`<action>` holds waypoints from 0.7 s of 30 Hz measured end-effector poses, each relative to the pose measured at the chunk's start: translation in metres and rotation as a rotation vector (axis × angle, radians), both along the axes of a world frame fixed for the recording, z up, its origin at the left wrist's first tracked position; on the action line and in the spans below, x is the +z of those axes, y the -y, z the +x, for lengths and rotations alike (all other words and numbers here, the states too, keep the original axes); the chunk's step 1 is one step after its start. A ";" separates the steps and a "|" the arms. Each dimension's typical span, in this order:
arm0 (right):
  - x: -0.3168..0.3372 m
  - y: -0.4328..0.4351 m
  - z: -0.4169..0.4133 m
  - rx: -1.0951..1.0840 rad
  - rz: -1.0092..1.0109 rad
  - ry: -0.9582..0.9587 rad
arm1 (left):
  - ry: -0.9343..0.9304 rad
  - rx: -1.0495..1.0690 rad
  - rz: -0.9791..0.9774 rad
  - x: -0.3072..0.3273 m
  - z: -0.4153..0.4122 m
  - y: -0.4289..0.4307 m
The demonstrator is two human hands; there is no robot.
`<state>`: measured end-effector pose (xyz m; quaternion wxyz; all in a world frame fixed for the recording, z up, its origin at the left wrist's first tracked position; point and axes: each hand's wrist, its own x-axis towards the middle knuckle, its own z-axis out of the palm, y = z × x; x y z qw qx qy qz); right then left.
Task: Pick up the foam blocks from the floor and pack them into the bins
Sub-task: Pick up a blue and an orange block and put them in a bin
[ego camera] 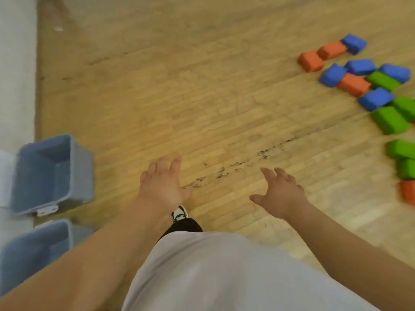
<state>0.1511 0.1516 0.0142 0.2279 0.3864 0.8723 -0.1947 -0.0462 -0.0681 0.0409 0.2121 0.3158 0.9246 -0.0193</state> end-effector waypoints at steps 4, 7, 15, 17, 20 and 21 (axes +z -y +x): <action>-0.001 -0.056 0.027 -0.261 -0.009 -0.040 | 0.007 -0.208 -0.009 0.001 -0.012 -0.103; -0.007 -0.099 0.028 -0.394 -0.007 -0.049 | 0.035 -0.309 -0.012 -0.007 -0.023 -0.172; -0.019 -0.255 -0.032 -0.576 -0.006 -0.031 | 0.072 -0.485 -0.067 -0.034 -0.102 -0.359; -0.011 -0.292 -0.047 -0.591 -0.003 -0.026 | 0.087 -0.511 -0.074 -0.031 -0.119 -0.407; 0.001 -0.344 -0.056 -0.631 0.026 -0.041 | 0.082 -0.608 -0.081 -0.025 -0.130 -0.482; 0.005 -0.358 -0.056 -0.651 0.035 -0.041 | 0.076 -0.643 -0.085 -0.023 -0.132 -0.507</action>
